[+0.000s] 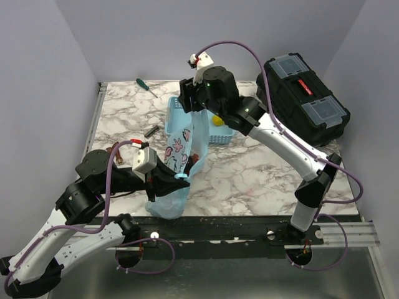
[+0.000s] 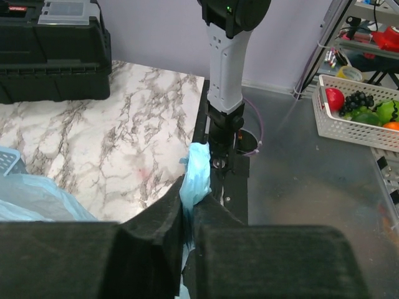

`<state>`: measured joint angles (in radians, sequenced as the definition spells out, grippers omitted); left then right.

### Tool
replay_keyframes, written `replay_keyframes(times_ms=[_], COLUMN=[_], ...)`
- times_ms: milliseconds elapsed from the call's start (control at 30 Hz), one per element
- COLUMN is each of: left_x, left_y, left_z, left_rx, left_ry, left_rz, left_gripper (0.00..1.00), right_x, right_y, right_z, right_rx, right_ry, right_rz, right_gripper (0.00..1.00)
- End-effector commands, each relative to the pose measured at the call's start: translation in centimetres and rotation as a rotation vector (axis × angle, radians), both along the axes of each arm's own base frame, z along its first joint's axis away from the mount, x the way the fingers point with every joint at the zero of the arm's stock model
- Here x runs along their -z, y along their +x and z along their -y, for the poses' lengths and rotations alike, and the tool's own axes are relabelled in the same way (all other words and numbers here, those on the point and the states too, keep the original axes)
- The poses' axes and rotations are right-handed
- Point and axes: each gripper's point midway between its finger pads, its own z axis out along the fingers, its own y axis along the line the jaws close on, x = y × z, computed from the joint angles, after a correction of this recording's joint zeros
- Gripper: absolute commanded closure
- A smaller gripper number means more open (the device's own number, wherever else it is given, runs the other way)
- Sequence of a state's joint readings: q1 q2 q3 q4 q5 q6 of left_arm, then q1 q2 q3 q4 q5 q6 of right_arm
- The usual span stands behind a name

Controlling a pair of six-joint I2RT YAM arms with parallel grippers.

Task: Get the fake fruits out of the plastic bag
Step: Adjust the plastic bag at the center of the board.

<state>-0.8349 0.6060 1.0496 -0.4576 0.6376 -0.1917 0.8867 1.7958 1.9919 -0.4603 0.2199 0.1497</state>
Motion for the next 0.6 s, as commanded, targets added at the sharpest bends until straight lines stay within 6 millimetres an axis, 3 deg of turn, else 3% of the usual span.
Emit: replay_keyframes(times_ms=[0,133,267,433,567], left_x=[-0.7,-0.3,0.0,0.2,0.4], left_y=[-0.6,-0.3,-0.2,0.4,0.8], left_z=[0.0,0.3,0.7,1.1,1.5], left_rx=[0.039,0.043,0.057,0.047,0.046], left_ry=[-0.006,0.009,0.016,0.019,0.031], left_rz=[0.039,0.035,0.031,0.027,0.014], left_gripper=[0.88,0.87,0.88,0.92,0.95], right_x=[-0.8,-0.8,-2.9,-4.7,-3.5], right_y=[-2.1,-3.6,-5.1,-6.9,-8.5], right_z=[2.8,4.8,8.4,13.2,15.6], right_rx=[0.018,0.040,0.116,0.250,0.307], right_ry=[-0.034,-0.047,-0.017,0.072,0.103], right_rz=[-0.049,-0.092,-0.073,-0.061,-0.111], right_gripper=[0.34,0.16,0.02,0.00,0.00])
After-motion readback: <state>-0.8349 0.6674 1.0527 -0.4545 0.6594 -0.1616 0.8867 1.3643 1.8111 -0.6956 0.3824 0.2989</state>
